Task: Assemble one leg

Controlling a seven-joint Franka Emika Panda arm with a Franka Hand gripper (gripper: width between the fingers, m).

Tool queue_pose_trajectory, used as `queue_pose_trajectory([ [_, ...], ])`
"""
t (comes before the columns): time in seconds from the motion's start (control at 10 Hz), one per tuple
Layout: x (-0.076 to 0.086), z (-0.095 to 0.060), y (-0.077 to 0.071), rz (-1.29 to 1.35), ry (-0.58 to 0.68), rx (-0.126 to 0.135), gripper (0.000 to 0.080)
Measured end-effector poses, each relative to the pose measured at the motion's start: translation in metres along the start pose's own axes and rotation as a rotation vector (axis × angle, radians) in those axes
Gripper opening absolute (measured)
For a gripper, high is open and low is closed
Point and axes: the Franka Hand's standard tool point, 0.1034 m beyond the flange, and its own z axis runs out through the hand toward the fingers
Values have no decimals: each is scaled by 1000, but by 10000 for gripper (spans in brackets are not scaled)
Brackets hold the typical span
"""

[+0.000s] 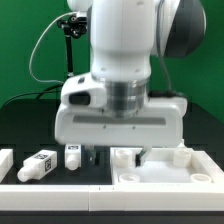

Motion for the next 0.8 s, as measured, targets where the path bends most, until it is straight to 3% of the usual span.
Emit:
queue_pose_trajectory([
  [0.2,-23,-23,-12,71,0,12,645],
  [0.3,-25,-27,-12,107,6,27,645],
  [0.7,-28,-24,-15,91,-1,23,649],
  [0.8,-46,-29,-25,41,-11,21,649],
])
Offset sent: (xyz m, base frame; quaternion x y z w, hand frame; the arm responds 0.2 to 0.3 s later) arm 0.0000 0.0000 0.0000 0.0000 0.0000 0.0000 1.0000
